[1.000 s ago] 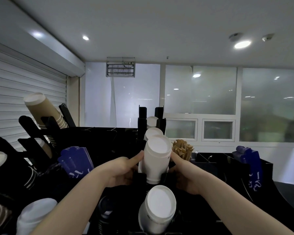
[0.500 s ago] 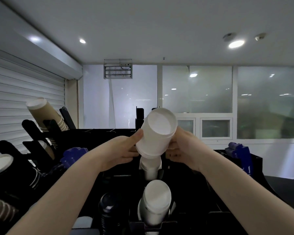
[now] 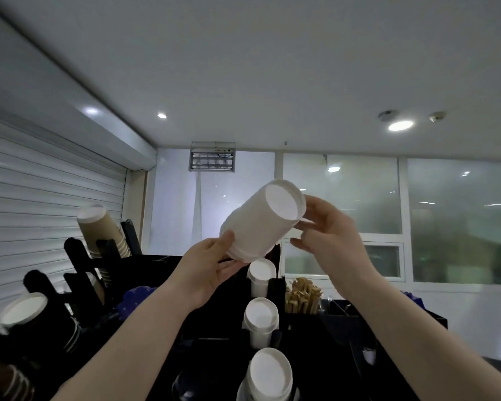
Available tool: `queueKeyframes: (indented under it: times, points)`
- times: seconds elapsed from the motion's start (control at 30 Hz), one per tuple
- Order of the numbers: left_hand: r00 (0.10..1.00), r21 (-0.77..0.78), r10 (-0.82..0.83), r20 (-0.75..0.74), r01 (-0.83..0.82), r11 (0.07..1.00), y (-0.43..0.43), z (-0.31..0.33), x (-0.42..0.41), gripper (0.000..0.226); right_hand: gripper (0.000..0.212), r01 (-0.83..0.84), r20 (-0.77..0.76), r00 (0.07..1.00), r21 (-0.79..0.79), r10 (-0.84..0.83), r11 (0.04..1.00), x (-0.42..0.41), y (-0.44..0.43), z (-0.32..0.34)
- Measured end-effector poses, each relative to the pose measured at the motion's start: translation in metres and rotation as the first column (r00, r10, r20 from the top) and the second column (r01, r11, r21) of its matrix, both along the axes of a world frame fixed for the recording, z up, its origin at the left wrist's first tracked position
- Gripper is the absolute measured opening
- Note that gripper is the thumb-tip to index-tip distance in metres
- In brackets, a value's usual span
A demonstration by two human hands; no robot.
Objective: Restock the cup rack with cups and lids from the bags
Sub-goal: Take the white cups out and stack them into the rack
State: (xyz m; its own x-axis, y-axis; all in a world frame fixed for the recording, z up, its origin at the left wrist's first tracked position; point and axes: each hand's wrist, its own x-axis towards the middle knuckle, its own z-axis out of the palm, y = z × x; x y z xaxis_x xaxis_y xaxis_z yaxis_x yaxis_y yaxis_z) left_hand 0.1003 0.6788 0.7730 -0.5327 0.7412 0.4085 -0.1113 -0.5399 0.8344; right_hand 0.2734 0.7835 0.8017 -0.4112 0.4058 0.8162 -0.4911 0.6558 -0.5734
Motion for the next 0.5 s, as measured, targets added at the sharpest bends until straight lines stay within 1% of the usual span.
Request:
queueKeyframes:
  times: [0.07,0.13,0.23,0.33,0.4,0.5]
  points:
    - [1.000,-0.002,0.014,-0.023,-0.014,1.000,0.000,0.001,0.001,0.034,0.068,0.051,0.037,0.998,0.149,-0.057,0.987,0.001,-0.003,-0.003]
    - [0.999,-0.006,0.016,-0.042,-0.016,1.000,0.002,0.001,0.001,0.033,0.074,0.111,0.034,0.992,0.212,-0.121,0.971,-0.002,-0.004,-0.004]
    - [0.998,-0.008,0.054,-0.043,-0.055,0.998,0.006,0.001,0.000,0.031,0.069,0.149,-0.046,0.989,0.195,-0.143,0.970,-0.008,-0.001,-0.001]
    - [0.969,-0.022,0.234,-0.079,-0.237,0.971,0.011,-0.001,-0.006,0.030,0.067,0.223,-0.094,0.973,0.166,-0.210,0.961,-0.016,0.012,0.007]
    - [0.926,-0.022,0.343,-0.156,-0.350,0.936,0.013,-0.006,-0.015,0.034,0.068,0.250,-0.100,0.966,0.130,-0.238,0.960,-0.023,0.026,0.011]
    - [0.805,-0.005,0.463,-0.371,-0.500,0.866,0.018,-0.016,-0.030,0.043,0.068,0.319,-0.093,0.946,0.106,-0.310,0.942,-0.038,0.050,0.020]
